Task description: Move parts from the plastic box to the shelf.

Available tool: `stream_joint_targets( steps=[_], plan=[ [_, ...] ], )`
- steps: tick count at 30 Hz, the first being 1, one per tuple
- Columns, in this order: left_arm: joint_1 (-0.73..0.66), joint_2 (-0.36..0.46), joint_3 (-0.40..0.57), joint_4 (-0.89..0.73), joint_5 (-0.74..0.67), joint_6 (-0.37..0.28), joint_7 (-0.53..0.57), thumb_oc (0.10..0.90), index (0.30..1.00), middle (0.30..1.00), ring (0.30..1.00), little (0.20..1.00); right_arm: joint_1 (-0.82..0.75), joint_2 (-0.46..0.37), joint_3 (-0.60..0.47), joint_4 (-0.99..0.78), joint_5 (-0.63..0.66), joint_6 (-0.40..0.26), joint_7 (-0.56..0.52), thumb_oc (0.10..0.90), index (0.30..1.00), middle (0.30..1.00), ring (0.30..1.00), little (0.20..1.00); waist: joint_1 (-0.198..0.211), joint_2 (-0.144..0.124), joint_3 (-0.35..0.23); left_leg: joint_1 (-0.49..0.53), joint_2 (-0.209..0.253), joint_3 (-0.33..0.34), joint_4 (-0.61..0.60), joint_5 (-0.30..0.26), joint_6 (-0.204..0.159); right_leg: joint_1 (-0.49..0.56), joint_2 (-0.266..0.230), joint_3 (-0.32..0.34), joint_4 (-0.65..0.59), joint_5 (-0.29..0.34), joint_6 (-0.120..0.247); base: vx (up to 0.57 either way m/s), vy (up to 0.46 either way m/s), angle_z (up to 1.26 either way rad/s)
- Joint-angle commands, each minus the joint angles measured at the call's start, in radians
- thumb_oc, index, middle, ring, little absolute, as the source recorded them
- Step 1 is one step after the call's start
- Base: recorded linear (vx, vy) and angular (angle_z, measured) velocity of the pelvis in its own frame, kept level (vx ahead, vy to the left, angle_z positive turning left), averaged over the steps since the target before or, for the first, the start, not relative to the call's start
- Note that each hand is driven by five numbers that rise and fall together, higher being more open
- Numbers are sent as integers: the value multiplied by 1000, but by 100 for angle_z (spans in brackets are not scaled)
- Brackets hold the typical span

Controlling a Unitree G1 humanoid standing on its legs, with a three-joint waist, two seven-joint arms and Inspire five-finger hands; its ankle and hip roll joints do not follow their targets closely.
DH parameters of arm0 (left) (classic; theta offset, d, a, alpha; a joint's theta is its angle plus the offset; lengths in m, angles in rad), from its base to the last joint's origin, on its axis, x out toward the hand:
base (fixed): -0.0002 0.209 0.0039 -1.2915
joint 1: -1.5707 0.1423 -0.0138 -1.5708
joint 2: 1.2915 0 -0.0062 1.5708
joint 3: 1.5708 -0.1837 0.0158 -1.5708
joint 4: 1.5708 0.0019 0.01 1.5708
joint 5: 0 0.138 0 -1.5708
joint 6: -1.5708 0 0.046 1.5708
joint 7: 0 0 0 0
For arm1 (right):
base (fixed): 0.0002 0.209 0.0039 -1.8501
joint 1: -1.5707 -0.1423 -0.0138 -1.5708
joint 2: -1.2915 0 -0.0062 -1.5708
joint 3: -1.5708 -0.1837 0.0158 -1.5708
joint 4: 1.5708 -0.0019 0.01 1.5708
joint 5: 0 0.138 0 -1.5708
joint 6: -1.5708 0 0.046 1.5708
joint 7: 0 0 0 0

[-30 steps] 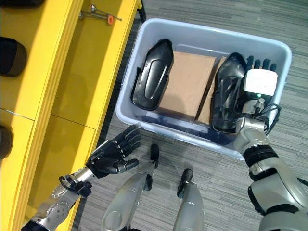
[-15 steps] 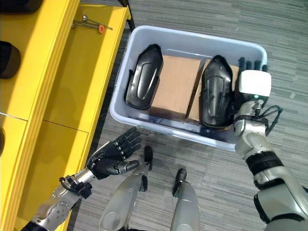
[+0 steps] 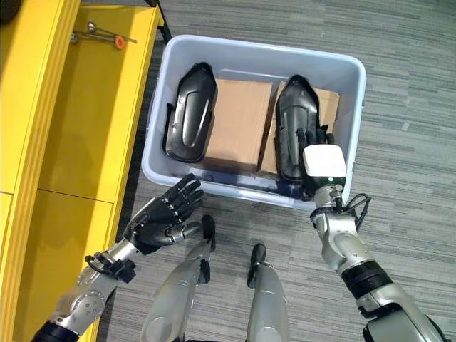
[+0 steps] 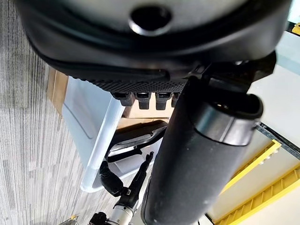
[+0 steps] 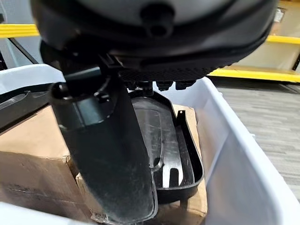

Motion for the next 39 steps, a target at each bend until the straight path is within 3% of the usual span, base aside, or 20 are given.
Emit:
stream_joint_targets(
  steps=[1, 6, 12, 21, 30, 39],
  plan=[
    [-35, -27, -5, -60, 2, -61, -44, 900, 1000, 1000, 1000, 1000, -163, -67, 19, 72, -46, 33, -104, 900, 1000, 1000, 1000, 1000, 22, 22, -22, 57, -19, -7, 85, -206, -21, -6, 42, -13, -12, 28, -9, -53, -16, -3],
    [-47, -21, -8, -58, 0, -33, -48, 900, 1000, 1000, 1000, 1000, -212, -74, 42, 168, -2, 24, -136, 900, 1000, 1000, 1000, 1000, 30, 38, -22, 37, -20, -13, 80, -196, -23, -29, 44, -19, 3, 23, -12, -26, -10, 2],
    [-45, -21, -22, -70, -2, -23, -50, 900, 1000, 1000, 1000, 1000, -313, -79, 76, 232, 50, 45, -72, 900, 1000, 1000, 1000, 1000, 44, 56, -22, 26, -27, -20, 72, -188, -27, -38, 42, -27, 1, 21, -19, 0, 12, 0],
    [-42, -22, -25, -70, -3, -22, -52, 900, 1000, 1000, 1000, 1000, -324, -58, 97, 295, 70, 38, -53, 900, 1000, 1000, 1000, 1000, 53, 69, -22, 15, -31, -22, 70, -182, -28, -53, 34, -33, 19, 16, -22, 2, 6, 0],
    [-39, -9, -24, -71, 12, -10, -51, 900, 1000, 1000, 1000, 1000, -380, -39, 133, 444, 115, 94, -3, 900, 1000, 1000, 1000, 1000, 78, 93, -22, -22, -37, -31, 60, -166, -30, -90, 28, -46, 37, 13, -23, -3, -2, 2],
    [-30, -2, -17, -89, 10, -1, -65, 900, 1000, 1000, 1000, 1000, -357, -6, 122, 489, 154, 83, -36, 900, 1000, 1000, 1000, 1000, 85, 102, -22, -38, -38, -32, 55, -161, -28, -108, 26, -51, 41, 16, -22, -5, -11, 4]
  ],
)
